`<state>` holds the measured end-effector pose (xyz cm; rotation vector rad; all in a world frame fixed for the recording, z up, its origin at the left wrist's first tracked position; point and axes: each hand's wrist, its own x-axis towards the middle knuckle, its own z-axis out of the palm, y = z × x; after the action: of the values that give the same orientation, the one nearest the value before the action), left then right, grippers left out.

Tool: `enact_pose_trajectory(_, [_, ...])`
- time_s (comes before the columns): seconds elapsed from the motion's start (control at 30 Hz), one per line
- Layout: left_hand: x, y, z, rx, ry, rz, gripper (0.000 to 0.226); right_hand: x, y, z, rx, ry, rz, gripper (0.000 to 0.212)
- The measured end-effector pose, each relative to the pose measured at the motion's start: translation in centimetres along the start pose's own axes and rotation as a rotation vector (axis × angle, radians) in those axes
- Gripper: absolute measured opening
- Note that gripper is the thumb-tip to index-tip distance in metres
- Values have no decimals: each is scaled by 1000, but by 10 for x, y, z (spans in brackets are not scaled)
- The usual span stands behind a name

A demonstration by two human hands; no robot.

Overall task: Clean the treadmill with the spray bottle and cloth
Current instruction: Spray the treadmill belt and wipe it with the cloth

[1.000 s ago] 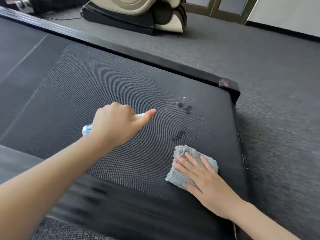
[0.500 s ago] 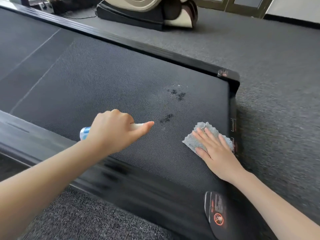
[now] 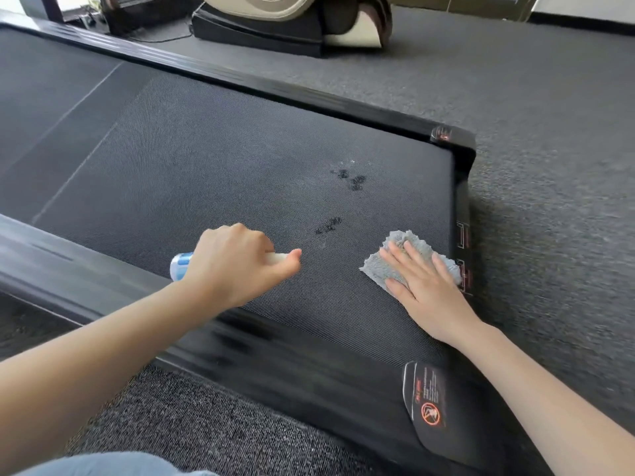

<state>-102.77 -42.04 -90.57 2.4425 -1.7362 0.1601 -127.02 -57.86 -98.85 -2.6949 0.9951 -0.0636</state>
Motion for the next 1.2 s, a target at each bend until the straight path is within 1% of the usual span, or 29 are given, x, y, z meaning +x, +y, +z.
enact_pose_trajectory(0.1, [3,8,0,-49,-3,24,76,0,-1,0,2,2,1,71])
enact_pose_trajectory(0.23, [12,24,5,-57,32,62,74,0,-1,0,0,-11,10,66])
enact_pose_trajectory(0.37, [22,27,10,-90,77,27,68,-2,-2,0,-6,2,17,70])
enact_pose_trajectory(0.57, [45,24,13,-95,41,-9,77,-4,-2,1,-18,-3,17,68])
enact_pose_trajectory(0.73, [75,22,17,-93,52,-40,72,-5,-1,2,-35,-5,20,63])
enact_pose_trajectory(0.87, [99,20,24,-81,99,-56,73,-5,-2,3,-37,13,20,65])
enact_pose_trajectory(1.03, [119,17,31,-72,105,-65,69,-4,-3,3,-22,40,12,58])
enact_pose_trajectory(1.13, [126,16,33,-67,113,-47,73,-4,-2,3,-52,46,9,55])
enact_pose_trajectory(1.2, [131,17,32,-74,120,-39,71,-5,-1,5,-81,94,7,54])
